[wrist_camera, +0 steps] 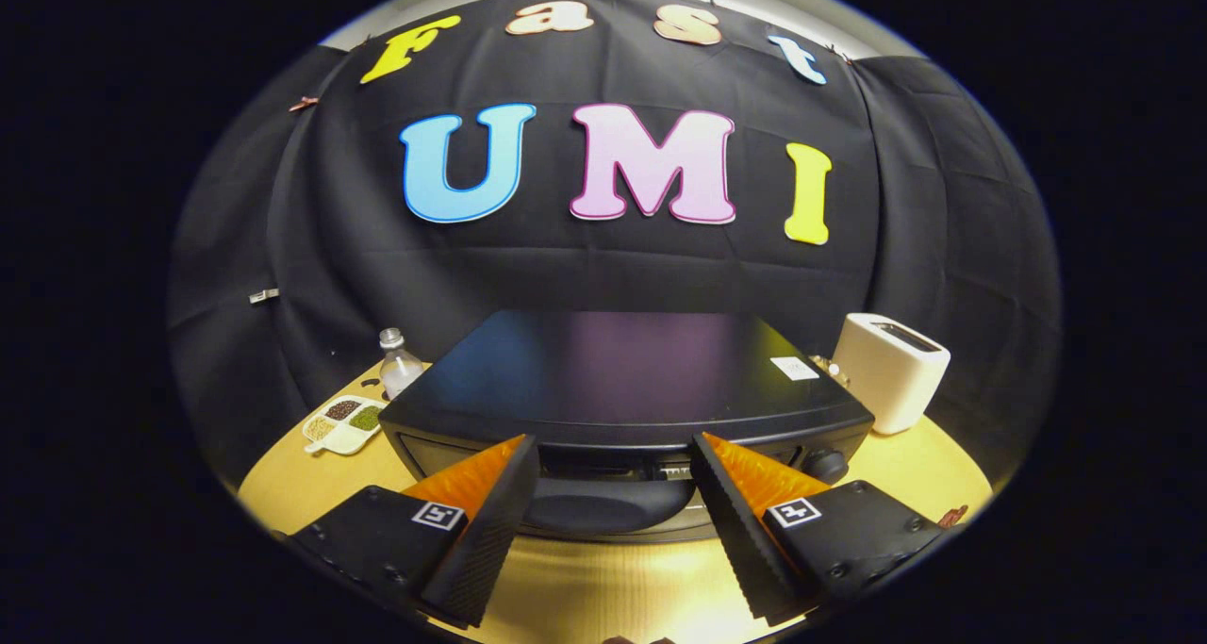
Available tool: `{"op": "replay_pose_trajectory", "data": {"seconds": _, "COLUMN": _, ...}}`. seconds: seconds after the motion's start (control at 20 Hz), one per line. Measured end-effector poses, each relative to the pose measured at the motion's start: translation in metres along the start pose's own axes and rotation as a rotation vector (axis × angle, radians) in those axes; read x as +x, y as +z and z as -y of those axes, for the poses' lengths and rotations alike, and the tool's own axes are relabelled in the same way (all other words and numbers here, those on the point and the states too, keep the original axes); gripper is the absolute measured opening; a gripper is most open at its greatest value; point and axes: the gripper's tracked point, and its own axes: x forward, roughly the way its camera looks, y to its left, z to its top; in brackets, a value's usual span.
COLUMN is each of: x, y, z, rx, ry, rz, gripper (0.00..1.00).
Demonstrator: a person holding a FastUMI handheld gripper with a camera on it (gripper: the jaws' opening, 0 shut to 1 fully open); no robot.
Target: Open the toaster oven, put the food inside, and close the toaster oven door.
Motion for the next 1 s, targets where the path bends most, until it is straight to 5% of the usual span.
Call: {"op": "replay_pose_trajectory", "data": {"seconds": 1.0, "x": -0.084, "y": -0.084, "z": 0.003, "rx": 0.011, "ry": 0.055, "rz": -0.128, "gripper": 0.98}}
